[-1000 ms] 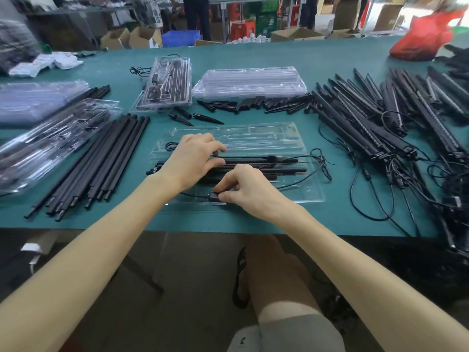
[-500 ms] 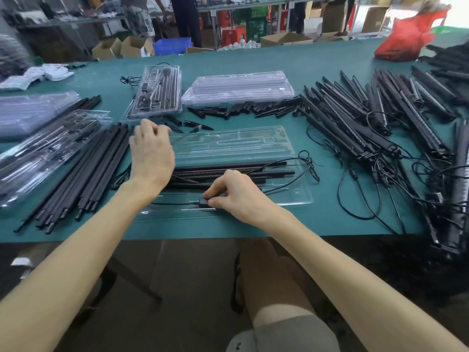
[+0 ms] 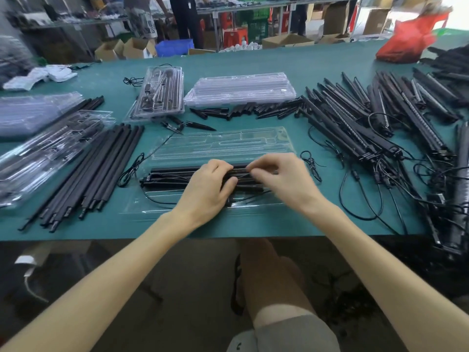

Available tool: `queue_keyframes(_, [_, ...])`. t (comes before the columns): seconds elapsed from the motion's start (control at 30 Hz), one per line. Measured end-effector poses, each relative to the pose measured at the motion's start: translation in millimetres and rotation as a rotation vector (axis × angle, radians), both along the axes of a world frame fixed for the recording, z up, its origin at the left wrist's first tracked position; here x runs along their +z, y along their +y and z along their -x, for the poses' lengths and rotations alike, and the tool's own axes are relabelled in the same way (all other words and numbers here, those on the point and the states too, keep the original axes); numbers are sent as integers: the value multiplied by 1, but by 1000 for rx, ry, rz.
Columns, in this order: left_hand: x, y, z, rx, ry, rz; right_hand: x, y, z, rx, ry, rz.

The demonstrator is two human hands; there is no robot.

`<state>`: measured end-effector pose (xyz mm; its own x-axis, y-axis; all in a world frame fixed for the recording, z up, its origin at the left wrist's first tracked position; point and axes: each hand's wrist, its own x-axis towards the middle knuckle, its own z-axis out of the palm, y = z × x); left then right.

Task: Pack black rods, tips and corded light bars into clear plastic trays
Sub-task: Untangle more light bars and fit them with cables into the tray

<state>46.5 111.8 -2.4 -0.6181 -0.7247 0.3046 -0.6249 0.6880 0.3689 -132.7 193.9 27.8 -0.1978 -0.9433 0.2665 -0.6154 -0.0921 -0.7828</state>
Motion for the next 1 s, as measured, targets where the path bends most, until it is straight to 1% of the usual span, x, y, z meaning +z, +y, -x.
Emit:
queue_keyframes(0.07, [-4, 0, 1, 15, -15, 8, 2, 1, 24, -186, 101, 46])
queue_keyframes(0.1, [-4, -1, 2, 24, -18, -1, 1, 0, 36, -269, 173, 28])
queue_keyframes(0.17, [-4, -3, 3, 39, -35, -20, -3, -1, 60, -387, 327, -103])
queue_keyframes(0.2, [-4, -4, 4, 39, -44, -26, -6, -1, 69, -417, 371, -184])
queue_keyframes(0.27, [-4, -3, 4, 20, -43, -23, -11, 0, 79, -442, 384, -300])
queue_keyframes(0.3, [-4, -1, 4, 3, -28, -17, -13, 1, 81, -442, 379, -324])
queue_keyframes(0.37, [-4, 1, 2, -27, 17, -4, -16, 1, 82, -429, 346, -297])
queue_keyframes(0.43, [-4, 3, 1, -46, 54, 2, -14, 1, 82, -414, 239, -244])
queue_keyframes(0.53, [-1, 4, 0, -48, 111, -30, -10, 1, 83, -389, 90, -253])
queue_keyframes(0.63, [0, 5, 1, -43, 147, -72, -5, 3, 88, -370, -62, -202])
queue_keyframes(0.77, [2, 5, 0, -40, 152, -125, 7, 10, 92, -302, -393, -118])
queue_keyframes(0.87, [5, 5, 0, -41, 129, -162, 15, 14, 88, -244, -545, -86])
queue_keyframes(0.93, [7, 4, 0, -39, 110, -190, 17, 15, 84, -189, -677, -96])
queue_keyframes(1.0, [9, 5, -1, -34, 94, -223, 19, 15, 80, -134, -755, -128])
